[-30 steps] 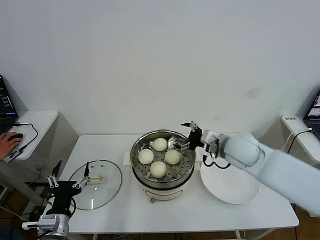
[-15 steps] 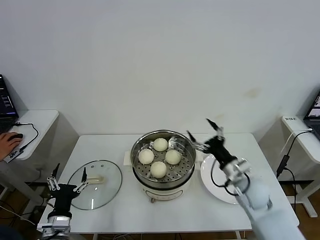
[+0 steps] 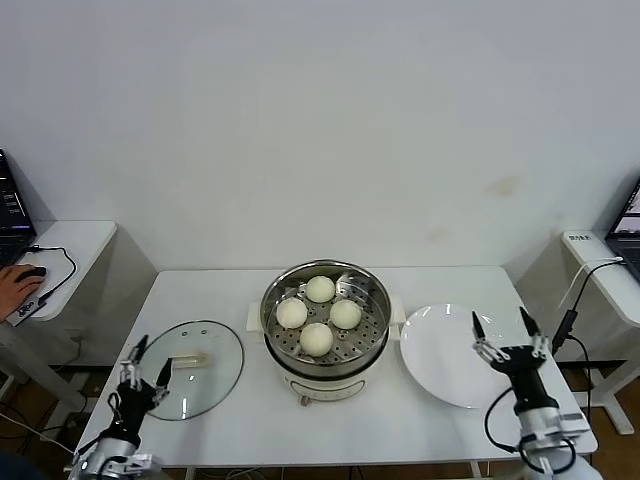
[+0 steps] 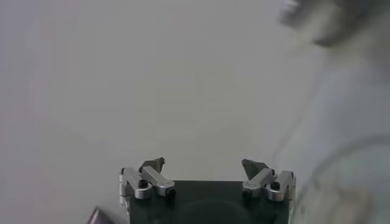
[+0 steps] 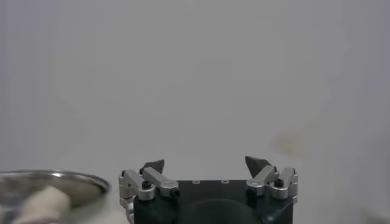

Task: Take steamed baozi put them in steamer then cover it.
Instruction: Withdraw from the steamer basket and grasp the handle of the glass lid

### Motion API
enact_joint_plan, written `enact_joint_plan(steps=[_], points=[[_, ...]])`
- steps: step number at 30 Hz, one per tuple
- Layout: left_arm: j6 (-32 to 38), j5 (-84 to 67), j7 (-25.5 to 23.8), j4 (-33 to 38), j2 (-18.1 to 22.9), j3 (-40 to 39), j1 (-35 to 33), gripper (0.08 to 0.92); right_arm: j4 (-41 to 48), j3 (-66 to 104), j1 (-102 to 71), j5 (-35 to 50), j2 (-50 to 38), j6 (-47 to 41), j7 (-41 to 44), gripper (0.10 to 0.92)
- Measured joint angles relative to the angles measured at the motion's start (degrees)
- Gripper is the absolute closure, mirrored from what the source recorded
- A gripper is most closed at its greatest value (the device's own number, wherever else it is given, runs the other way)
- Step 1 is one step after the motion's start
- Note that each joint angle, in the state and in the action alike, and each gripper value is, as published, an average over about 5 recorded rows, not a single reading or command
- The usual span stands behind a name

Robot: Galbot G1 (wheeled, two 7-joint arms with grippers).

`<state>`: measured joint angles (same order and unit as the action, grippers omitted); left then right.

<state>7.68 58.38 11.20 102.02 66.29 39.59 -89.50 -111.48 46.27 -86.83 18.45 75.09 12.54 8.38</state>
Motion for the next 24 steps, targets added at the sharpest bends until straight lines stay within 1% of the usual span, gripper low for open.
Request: enact_joint_plan(steps=[4,9,18,24], points=[[0.6,6.7,-1.1,-2.3,-0.2,-0.7,0.8,0.177,-1.0,2.4,-1.5,0.3,1.3,0.4,-0.3,0.203],[1.2,11.2,-2.0,-4.7,-0.7,-1.6,2.5,0.177,-1.9,4.4,-3.0,0.2,2.9,0.9,-0.4,0.203],[1.7,13.9,-3.2,-9.2,-2.1,-2.6,7.4,0.177,-3.2,6.1,-5.3,-0.4,4.7,1.4,-0.4,0.203],[2.0,14.3,-4.0,-12.2,-2.0,-3.8,10.9,0.177,-3.6,6.6,-6.1,-0.9,5.6,1.5,-0.3,0.203]])
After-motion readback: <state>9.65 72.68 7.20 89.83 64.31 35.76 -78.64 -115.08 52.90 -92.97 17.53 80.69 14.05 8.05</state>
